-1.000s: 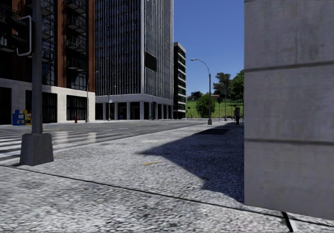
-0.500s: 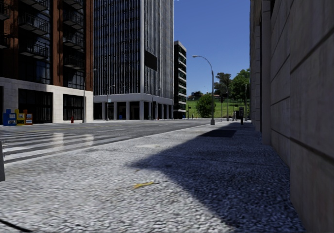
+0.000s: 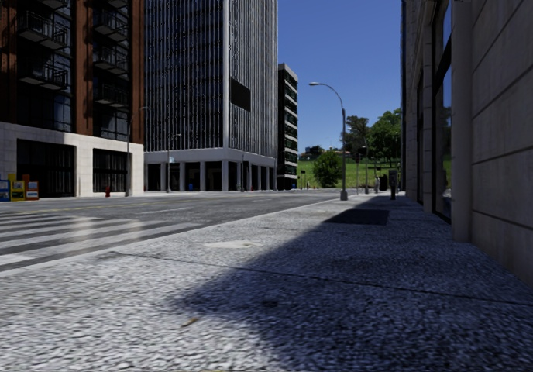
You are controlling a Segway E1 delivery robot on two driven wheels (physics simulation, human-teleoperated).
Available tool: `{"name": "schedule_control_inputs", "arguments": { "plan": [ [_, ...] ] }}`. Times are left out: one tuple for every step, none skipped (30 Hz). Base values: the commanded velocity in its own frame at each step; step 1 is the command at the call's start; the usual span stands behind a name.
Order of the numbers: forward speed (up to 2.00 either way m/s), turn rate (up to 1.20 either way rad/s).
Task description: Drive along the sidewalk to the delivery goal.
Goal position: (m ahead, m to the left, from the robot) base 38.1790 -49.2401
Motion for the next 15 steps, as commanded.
{"name": "schedule_control_inputs", "arguments": {
  "plan": [
    [2.00, 0.00],
    [2.00, 0.00],
    [2.00, 0.00],
    [2.00, 0.00],
    [2.00, -0.01],
    [2.00, -0.01],
    [2.00, -0.03],
    [2.00, -0.06],
    [2.00, -0.10],
    [2.00, -0.14],
    [2.00, -0.15],
    [2.00, -0.16],
    [2.00, -0.17],
    [2.00, -0.17],
    [2.00, -0.18]
  ]
}}
